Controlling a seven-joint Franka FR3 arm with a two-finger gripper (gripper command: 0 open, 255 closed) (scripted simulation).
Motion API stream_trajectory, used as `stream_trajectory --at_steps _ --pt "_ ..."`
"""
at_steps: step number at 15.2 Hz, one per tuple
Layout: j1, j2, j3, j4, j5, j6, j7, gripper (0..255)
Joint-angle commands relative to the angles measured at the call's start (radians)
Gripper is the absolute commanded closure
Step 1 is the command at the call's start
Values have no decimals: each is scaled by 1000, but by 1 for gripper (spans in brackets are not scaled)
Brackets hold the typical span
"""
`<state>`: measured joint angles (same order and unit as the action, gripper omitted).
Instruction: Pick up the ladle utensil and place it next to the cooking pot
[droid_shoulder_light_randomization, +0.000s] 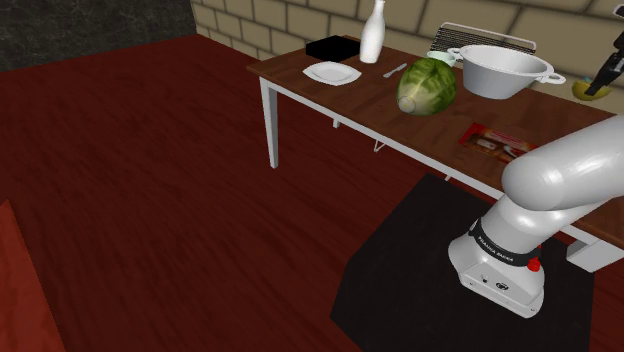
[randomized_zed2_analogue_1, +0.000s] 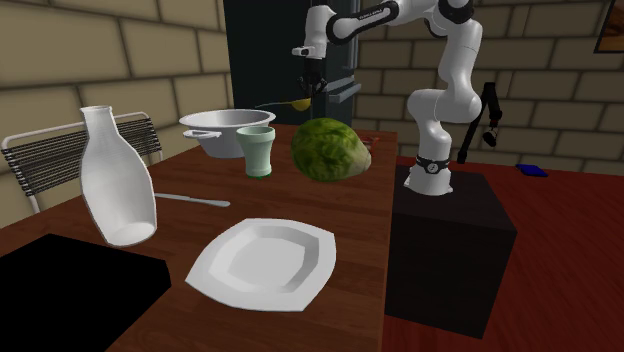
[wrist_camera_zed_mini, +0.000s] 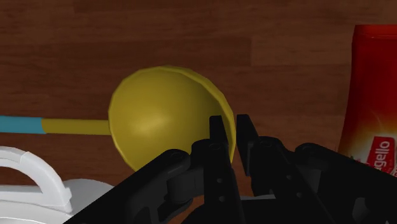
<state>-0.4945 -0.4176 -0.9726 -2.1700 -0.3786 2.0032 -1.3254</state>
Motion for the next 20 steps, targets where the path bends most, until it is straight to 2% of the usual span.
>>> stream_trajectory --at_steps 1,13,20 --pt "1 5 -10 -20 -2 26 0 255" --pt "38 76 -104 -130 13 202 -20 255" --pt "96 156 -195 -188 61 328 -59 255"
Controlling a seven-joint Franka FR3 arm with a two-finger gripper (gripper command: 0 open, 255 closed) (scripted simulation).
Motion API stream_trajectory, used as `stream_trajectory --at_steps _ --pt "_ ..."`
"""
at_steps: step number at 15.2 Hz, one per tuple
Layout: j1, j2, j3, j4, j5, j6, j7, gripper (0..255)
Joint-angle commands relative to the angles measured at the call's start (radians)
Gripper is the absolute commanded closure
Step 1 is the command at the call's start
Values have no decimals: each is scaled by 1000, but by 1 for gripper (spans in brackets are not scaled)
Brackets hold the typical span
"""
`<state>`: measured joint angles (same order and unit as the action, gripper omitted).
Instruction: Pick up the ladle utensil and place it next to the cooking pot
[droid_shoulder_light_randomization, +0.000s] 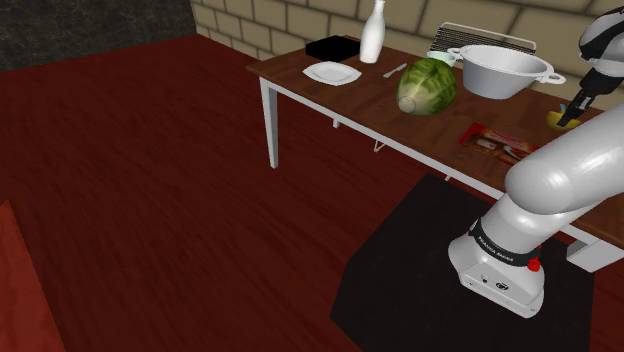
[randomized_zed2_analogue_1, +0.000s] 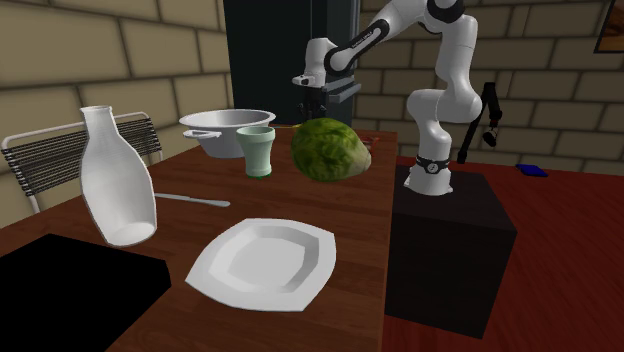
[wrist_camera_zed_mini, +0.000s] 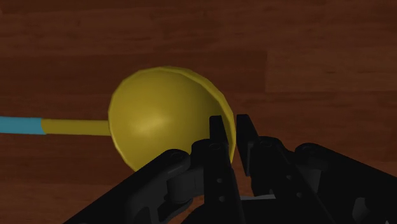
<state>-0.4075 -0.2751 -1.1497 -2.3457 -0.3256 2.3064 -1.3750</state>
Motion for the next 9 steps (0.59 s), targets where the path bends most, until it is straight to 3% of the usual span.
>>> stream_trajectory --at_steps 1,8,9 --pt "9 13 -18 -12 8 25 -10 255" --pt "9 13 -18 -12 8 25 -10 255" --pt "9 14 -18 -12 8 25 -10 0"
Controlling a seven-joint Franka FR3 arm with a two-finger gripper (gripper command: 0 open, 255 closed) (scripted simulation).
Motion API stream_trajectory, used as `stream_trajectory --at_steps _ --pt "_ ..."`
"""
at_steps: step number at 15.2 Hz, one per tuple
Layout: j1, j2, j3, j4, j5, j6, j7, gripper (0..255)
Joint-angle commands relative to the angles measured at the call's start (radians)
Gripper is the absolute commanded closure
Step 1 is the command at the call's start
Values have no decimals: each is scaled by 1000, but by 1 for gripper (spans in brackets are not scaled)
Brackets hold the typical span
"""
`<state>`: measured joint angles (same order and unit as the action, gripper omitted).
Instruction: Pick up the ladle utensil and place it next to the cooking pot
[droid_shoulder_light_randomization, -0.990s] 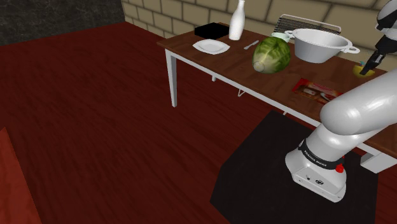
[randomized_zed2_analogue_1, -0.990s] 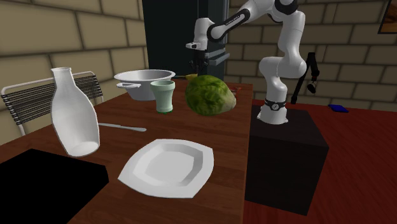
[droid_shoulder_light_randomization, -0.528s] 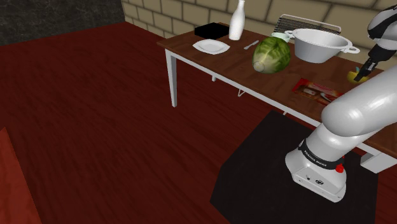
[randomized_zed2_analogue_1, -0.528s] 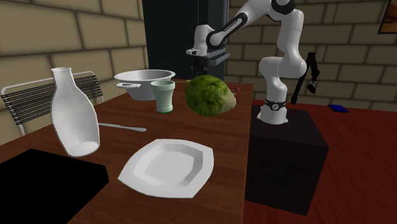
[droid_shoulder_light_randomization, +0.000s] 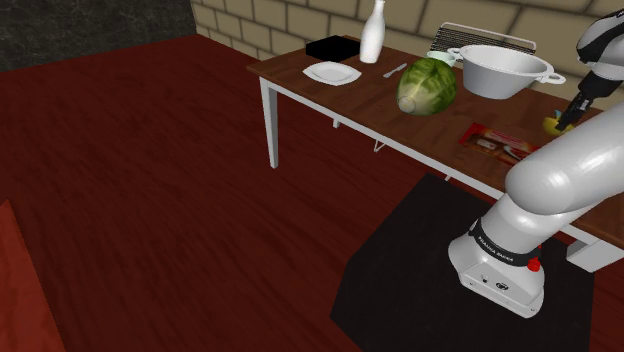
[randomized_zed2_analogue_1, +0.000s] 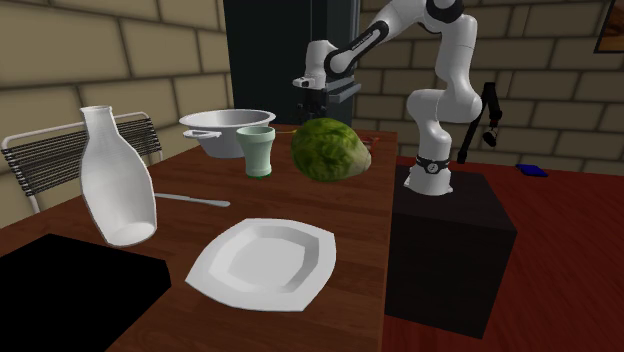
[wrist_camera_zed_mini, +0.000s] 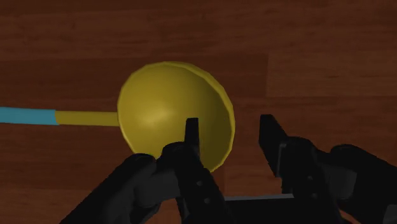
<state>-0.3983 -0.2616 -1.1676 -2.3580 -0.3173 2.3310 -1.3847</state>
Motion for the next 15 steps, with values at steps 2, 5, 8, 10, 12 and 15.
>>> stream_trajectory --at_steps 2,5,8,10,12,15 --pt "0 0 0 0 0 0 0 0" --pt "0 0 0 0 0 0 0 0" --pt "-70 -93 101 43 -61 -123 48 0" --pt "-83 -112 124 56 -69 -153 56 0" --pt "-83 -112 124 56 -69 -153 56 0" --pt "-83 -112 124 56 -69 -153 56 0"
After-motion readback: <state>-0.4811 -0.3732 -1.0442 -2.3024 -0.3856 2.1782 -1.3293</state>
